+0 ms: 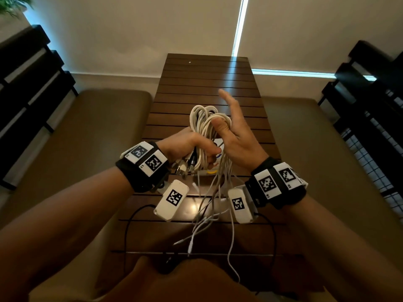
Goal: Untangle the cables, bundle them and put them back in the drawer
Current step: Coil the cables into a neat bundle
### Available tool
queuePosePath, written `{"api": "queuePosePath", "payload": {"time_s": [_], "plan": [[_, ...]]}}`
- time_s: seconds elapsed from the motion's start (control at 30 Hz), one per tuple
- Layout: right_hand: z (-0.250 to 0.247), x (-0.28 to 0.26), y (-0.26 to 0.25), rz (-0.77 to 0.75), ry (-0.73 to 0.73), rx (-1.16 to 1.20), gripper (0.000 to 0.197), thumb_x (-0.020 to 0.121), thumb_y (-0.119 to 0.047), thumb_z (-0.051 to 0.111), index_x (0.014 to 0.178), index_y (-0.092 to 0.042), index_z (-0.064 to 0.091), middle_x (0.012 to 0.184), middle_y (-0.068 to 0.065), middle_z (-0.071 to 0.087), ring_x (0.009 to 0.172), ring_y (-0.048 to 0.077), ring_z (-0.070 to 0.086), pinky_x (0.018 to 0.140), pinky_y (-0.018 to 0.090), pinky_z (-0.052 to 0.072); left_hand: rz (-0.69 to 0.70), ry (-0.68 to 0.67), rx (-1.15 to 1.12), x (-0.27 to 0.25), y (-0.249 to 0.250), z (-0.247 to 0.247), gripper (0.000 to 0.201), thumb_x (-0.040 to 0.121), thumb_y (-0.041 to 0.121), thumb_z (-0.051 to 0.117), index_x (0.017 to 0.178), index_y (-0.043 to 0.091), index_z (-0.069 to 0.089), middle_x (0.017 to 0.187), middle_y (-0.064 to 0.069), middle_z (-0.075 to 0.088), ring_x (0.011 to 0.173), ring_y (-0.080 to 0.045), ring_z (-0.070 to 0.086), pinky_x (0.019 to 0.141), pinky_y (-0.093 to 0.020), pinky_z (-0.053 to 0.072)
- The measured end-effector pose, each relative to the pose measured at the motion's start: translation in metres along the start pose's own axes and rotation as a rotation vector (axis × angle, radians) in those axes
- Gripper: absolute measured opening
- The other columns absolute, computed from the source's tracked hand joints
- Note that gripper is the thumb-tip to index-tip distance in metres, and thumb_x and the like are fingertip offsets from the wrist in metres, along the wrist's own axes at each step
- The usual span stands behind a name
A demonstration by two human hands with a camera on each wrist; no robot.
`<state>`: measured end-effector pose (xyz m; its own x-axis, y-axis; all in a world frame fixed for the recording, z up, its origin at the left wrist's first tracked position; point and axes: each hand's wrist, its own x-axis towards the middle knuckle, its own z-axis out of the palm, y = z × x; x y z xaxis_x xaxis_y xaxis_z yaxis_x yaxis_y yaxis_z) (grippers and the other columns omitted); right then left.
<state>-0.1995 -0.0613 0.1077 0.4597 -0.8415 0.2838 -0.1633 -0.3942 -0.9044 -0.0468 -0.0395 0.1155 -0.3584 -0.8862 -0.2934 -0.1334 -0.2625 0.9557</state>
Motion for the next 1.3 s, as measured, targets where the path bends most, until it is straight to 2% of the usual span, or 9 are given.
{"api": "queuePosePath", "payload": {"time_s": [0.1,0.27,0.37,0.47,0.7,0.9,1.0,1.2,1.3], "plan": [[0.004,-0.002,-0.006,0.076,-0.024,0.109,0.05,0.103,-0.021,0.04,0.15,-0.023,0.022,0.124,-0.017,0.049,0.11,-0.011,0.053,0.092,0.012,0.046,-0.027,-0.009,0.05,0.001,-0.002,0.003,0.035,0.068,0.011,0.071,0.09,-0.016,0.062,0.07,-0.017,0.066,0.059,-0.026,0.064,0.06,-0.031,0.054],[0.004,-0.005,-0.008,0.135,-0.108,0.047,0.052,0.105,-0.033,0.024,0.154,-0.025,0.007,0.137,-0.016,0.037,0.1,-0.033,0.037,0.077,-0.008,0.031,-0.073,0.013,0.073,0.0,-0.001,0.007,0.012,0.078,0.005,0.061,0.079,-0.006,0.064,0.064,-0.011,0.066,0.056,-0.022,0.064,0.06,-0.031,0.052],[-0.004,-0.003,-0.012,0.175,-0.184,-0.037,0.054,0.104,-0.043,0.017,0.154,-0.028,0.008,0.157,-0.005,0.024,0.121,-0.014,0.022,0.086,-0.003,0.019,-0.07,-0.014,-0.015,0.001,-0.007,0.01,0.01,0.075,0.011,0.062,0.069,0.005,0.065,0.062,-0.009,0.062,0.054,-0.022,0.061,0.063,-0.035,0.049],[-0.012,0.003,-0.016,0.146,-0.171,-0.064,0.046,0.105,-0.038,0.023,0.143,-0.02,0.043,0.14,-0.009,0.047,0.124,-0.006,0.039,0.09,0.0,0.029,-0.046,-0.128,-0.071,0.005,-0.011,0.017,0.032,0.085,0.009,0.056,0.056,0.015,0.067,0.057,-0.005,0.058,0.05,-0.019,0.059,0.059,-0.031,0.049],[-0.012,0.008,-0.013,0.068,-0.096,0.125,0.02,0.089,-0.027,0.061,0.103,-0.016,0.071,0.11,0.005,0.069,0.107,0.021,0.065,0.095,0.049,0.051,-0.07,-0.262,-0.02,0.011,-0.001,0.021,0.037,0.084,0.0,0.055,0.052,0.015,0.067,0.056,-0.003,0.058,0.051,-0.018,0.058,0.059,-0.03,0.05],[0.0,0.005,-0.015,0.007,0.106,0.175,0.018,0.08,-0.014,0.076,0.072,-0.019,0.061,0.075,0.007,0.061,0.071,0.036,0.063,0.068,0.046,0.056,-0.066,-0.182,0.138,0.011,0.004,0.025,0.021,0.078,0.004,0.067,0.061,0.015,0.072,0.063,-0.008,0.066,0.054,-0.02,0.063,0.06,-0.03,0.053],[0.004,0.005,-0.012,-0.033,0.169,0.13,0.028,0.076,-0.014,0.08,0.067,-0.019,0.054,0.069,0.003,0.057,0.063,0.025,0.057,0.059,0.033,0.053,-0.09,-0.199,0.16,0.012,0.005,0.025,0.032,0.083,0.0,0.062,0.055,0.015,0.07,0.059,-0.008,0.065,0.05,-0.019,0.063,0.054,-0.027,0.052],[-0.019,0.005,-0.014,0.057,-0.173,0.27,0.041,0.08,-0.049,0.066,0.088,-0.009,0.065,0.096,0.015,0.064,0.089,0.035,0.062,0.082,0.042,0.053,-0.138,-0.292,0.05,0.008,0.003,0.022,0.031,0.086,0.002,0.058,0.057,0.011,0.063,0.057,-0.007,0.057,0.052,-0.02,0.058,0.058,-0.031,0.051],[-0.019,0.006,-0.019,0.064,-0.161,0.251,0.037,0.091,-0.04,0.055,0.074,-0.011,0.069,0.088,0.008,0.07,0.089,0.027,0.067,0.081,0.035,0.054,-0.157,-0.369,0.005,0.006,0.002,0.025,0.019,0.082,0.004,0.06,0.063,0.007,0.059,0.056,-0.005,0.055,0.05,-0.018,0.056,0.058,-0.03,0.049]]}}
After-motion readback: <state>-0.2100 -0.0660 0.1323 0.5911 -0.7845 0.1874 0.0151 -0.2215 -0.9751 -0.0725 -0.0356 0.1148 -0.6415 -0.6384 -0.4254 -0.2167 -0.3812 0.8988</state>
